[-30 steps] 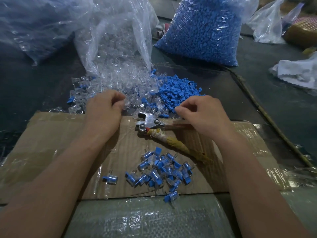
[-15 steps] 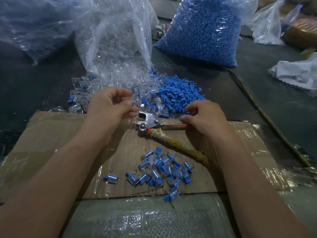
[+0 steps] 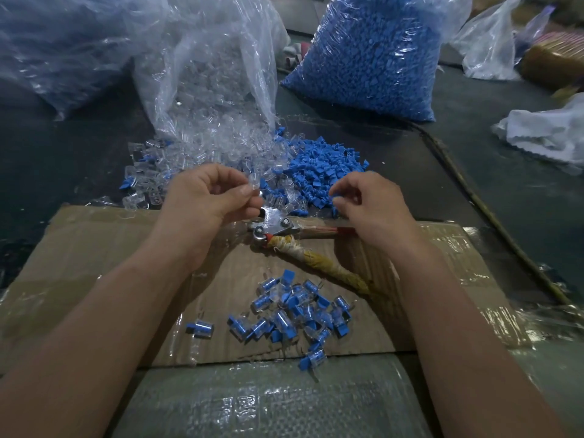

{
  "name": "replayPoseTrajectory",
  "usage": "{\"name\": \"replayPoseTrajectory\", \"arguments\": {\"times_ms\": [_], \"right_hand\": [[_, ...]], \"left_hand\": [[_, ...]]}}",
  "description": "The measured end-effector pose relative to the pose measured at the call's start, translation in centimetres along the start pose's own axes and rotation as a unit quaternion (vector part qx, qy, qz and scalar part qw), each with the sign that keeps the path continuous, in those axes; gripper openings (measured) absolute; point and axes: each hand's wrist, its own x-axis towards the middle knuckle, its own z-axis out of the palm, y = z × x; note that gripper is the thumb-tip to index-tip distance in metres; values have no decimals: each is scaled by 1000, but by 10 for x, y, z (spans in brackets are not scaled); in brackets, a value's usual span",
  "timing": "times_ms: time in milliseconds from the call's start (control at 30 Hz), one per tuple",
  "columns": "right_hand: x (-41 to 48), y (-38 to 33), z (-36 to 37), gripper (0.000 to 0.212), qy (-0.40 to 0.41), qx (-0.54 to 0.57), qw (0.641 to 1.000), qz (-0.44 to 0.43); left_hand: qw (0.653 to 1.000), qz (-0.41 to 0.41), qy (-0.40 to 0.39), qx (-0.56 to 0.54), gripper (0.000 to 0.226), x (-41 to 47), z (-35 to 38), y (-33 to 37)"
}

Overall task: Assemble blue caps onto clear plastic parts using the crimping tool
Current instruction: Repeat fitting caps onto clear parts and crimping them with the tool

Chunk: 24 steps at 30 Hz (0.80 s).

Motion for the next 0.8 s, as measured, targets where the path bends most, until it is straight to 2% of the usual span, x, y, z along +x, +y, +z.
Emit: {"name": "replayPoseTrajectory", "arguments": {"times_ms": [133, 300, 433, 633, 800], "right_hand": [[-9, -20, 0, 25, 44, 169, 984, -24], [-23, -45, 11, 17, 52, 268, 959, -78], [-28, -51, 20, 6, 70, 256, 958, -108], [-27, -50, 22, 4, 105, 197, 968, -113], [-26, -51, 20, 8, 60, 231, 966, -99]], "left_hand": [[1000, 3, -7, -4, 11, -4, 4, 2], [999, 22, -15, 40, 9, -11, 14, 4], [998, 24, -17, 49, 11, -12, 16, 5], [995, 52, -37, 74, 11, -15, 16, 3], [994, 65, -37, 78, 13, -16, 16, 3]]}}
